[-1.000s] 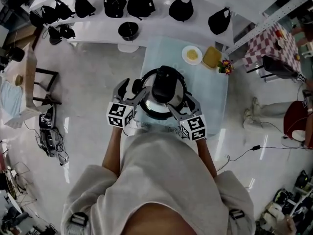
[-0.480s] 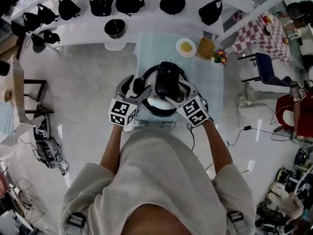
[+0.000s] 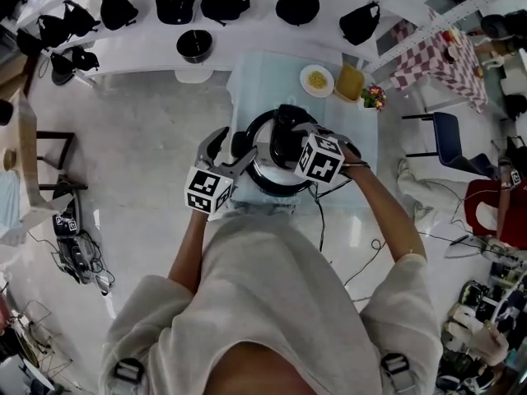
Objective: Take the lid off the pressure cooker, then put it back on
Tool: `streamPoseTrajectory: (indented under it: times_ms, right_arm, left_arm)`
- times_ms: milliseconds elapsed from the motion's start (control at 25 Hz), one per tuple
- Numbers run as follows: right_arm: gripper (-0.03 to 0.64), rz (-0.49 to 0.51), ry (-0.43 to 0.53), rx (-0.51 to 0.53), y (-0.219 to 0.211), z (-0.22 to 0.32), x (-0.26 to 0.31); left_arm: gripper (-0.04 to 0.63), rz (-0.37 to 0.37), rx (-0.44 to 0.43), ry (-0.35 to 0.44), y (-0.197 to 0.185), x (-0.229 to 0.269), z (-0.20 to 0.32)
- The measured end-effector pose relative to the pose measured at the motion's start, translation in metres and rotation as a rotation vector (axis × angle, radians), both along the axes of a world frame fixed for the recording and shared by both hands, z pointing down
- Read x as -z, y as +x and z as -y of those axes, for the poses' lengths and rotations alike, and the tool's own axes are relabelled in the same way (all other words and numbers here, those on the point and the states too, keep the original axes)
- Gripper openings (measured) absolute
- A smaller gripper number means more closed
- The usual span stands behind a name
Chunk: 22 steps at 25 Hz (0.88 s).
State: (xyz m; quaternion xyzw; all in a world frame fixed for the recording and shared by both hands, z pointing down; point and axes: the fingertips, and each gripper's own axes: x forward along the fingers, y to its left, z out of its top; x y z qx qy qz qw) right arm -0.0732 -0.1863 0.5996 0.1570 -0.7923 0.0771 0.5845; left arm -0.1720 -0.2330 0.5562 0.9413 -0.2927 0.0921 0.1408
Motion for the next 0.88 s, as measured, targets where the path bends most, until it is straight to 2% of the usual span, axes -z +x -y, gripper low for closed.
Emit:
streamPoseTrajectory:
  times_ms: [200, 400, 560, 880]
  right_arm:
    - [0.288, -0.061, -0.108, 0.100, -0.011, -0.005, -0.006]
    - [0.287, -0.048, -0.175, 0.090, -0.008, -0.004, -0.007]
    - [0.287, -0.079, -0.174, 0.097, -0.010, -0.005, -0.008]
    - [0.272, -0.079, -0.183, 0.041, -0.007, -0.005, -0.008]
  left_arm:
    - [0.324, -0.006, 0.010, 0.004, -0.008, 0.002, 0.005]
    - [0.324, -0.008, -0.017, 0.001, 0.009, 0.001, 0.004]
    - [0.324, -0.011, -0.038, 0.007, 0.018, 0.003, 0.004]
    - [0.324, -0.008, -0.037, 0.020, 0.016, 0.009, 0.008]
